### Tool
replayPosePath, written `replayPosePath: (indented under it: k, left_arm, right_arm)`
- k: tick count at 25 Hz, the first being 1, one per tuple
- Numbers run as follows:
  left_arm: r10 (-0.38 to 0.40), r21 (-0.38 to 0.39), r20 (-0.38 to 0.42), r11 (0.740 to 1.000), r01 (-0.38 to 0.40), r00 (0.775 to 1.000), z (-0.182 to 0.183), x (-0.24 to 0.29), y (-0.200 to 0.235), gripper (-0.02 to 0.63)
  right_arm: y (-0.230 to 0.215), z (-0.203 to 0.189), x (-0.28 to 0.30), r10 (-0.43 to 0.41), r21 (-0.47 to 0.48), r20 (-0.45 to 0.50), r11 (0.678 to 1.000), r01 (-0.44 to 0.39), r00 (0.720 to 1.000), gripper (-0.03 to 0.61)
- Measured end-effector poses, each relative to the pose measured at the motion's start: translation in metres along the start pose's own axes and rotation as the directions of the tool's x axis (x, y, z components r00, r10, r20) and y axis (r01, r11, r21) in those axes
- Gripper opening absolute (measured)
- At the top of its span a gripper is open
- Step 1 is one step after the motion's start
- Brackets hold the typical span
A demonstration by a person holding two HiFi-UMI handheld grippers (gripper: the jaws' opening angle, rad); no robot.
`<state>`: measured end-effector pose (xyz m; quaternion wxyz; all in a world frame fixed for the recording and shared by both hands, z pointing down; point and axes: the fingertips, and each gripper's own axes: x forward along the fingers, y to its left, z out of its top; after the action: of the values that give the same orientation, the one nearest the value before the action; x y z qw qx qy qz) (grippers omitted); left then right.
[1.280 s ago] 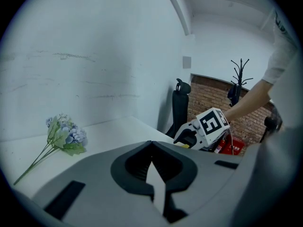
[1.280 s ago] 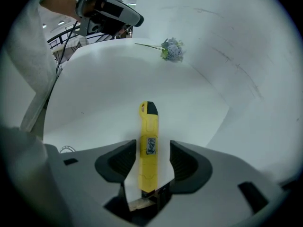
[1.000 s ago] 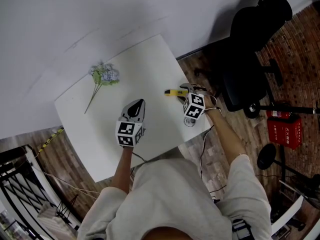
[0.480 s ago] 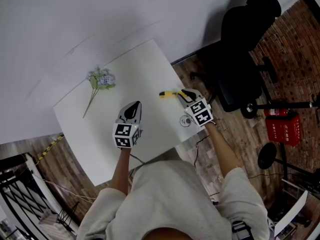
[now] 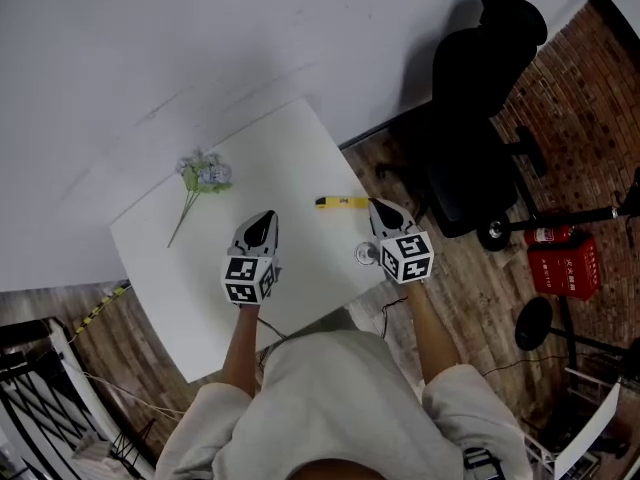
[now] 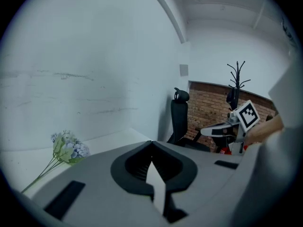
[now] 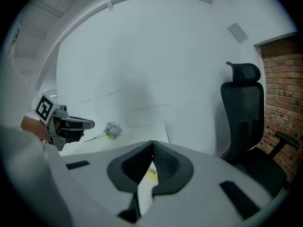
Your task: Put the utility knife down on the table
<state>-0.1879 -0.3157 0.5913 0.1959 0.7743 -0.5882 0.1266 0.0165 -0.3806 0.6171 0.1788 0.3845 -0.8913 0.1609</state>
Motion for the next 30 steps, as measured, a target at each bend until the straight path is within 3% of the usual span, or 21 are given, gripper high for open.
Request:
replayPosePath:
  k: [4,12,21,30]
  left_arm:
    - [0.003,0.005,0.036,1.000,-0.003,0.999,0.014,-0.008,-0.003,0.006]
    - [0.015,0.017,0.100,1.000,-0.017,0.995,0.039,-0.026,-0.005,0.006]
    - [0.025,0.033,0.163,0.999,-0.031,0.986,0.064,-0.044,-0.012,0.006]
    - [0.027,0.044,0.189,0.998,-0.036,0.982,0.070,-0.058,-0.025,0.006]
  right_arm:
    - [0.006,0.022,-0.019,-0.025,-0.031,0.075,0.999,0.027,0.997,-0.002]
    - [0.020,0.056,-0.043,-0.047,-0.135,0.137,0.989,0.066,0.989,-0.002]
    - [0.022,0.081,-0.061,-0.068,-0.147,0.196,0.984,0.098,0.978,-0.002]
    - [0.024,0.078,-0.086,-0.094,-0.135,0.222,0.983,0.126,0.971,-0.002]
